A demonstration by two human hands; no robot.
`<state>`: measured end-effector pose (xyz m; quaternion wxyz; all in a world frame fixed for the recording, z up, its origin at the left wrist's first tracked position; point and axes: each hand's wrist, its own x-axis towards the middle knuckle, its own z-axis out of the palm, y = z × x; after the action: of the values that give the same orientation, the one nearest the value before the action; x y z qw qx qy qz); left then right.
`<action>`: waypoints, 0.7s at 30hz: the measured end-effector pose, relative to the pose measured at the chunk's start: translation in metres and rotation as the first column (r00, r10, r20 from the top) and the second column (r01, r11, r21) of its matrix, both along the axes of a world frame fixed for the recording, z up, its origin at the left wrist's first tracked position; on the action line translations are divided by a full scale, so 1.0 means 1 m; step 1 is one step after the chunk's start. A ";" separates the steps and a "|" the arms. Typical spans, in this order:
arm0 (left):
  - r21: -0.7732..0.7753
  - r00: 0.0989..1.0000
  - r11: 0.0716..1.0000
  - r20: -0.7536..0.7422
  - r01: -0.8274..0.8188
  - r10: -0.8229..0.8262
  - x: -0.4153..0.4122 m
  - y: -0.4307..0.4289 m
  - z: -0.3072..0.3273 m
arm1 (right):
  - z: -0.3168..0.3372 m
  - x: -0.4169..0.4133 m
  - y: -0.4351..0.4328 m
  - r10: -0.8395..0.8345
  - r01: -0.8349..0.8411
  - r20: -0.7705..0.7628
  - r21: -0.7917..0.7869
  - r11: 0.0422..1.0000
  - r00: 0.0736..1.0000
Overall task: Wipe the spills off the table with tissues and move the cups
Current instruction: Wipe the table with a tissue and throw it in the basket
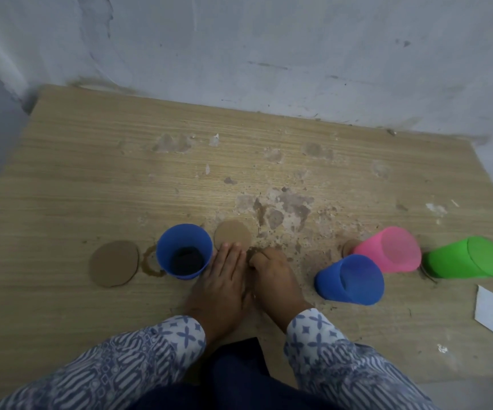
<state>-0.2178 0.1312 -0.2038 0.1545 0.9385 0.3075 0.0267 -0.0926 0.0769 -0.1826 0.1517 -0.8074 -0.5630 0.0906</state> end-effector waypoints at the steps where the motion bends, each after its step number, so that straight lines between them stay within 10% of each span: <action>1: 0.010 1.000 1.000 0.001 0.004 -0.004 0.000 0.000 -0.001 | 0.000 0.001 0.001 0.004 -0.004 -0.011 0.014 1.000 1.000; 7: 0.042 1.000 0.999 0.020 -0.004 0.003 -0.001 -0.002 -0.005 | 0.012 0.003 0.012 -0.034 0.035 -0.051 0.026 0.999 0.998; 9: 0.030 1.000 1.000 0.016 -0.006 0.005 -0.001 -0.003 -0.004 | 0.025 0.007 0.011 -0.263 0.278 -0.304 0.006 0.961 0.916; 11: 0.026 1.000 1.000 0.013 -0.012 0.011 0.000 -0.003 -0.003 | 0.035 0.012 0.005 -0.481 0.602 -0.707 -0.097 0.792 0.518; 14: 0.041 1.000 0.999 0.005 -0.011 0.010 0.000 -0.002 -0.005 | 0.035 0.013 -0.002 -0.322 0.745 -0.931 -0.339 0.575 -0.175; 16: 0.041 1.000 0.999 0.007 -0.006 0.006 0.000 -0.002 -0.004 | 0.034 0.013 -0.004 -0.208 0.718 -0.911 -0.410 0.562 -0.357; 19: 0.031 1.000 1.000 0.008 -0.003 0.002 0.000 -0.002 -0.003 | 0.032 0.012 -0.005 -0.177 0.700 -0.904 -0.416 0.580 -0.389; 21: 0.031 1.000 0.999 0.017 -0.006 0.006 0.000 -0.002 -0.004 | 0.034 0.010 -0.006 -0.318 0.709 -0.927 -0.359 0.606 -0.198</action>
<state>-0.2173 0.1296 -0.2077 0.1425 0.9396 0.3085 0.0400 -0.0823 0.0708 -0.1487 0.6191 -0.6500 0.0760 0.4340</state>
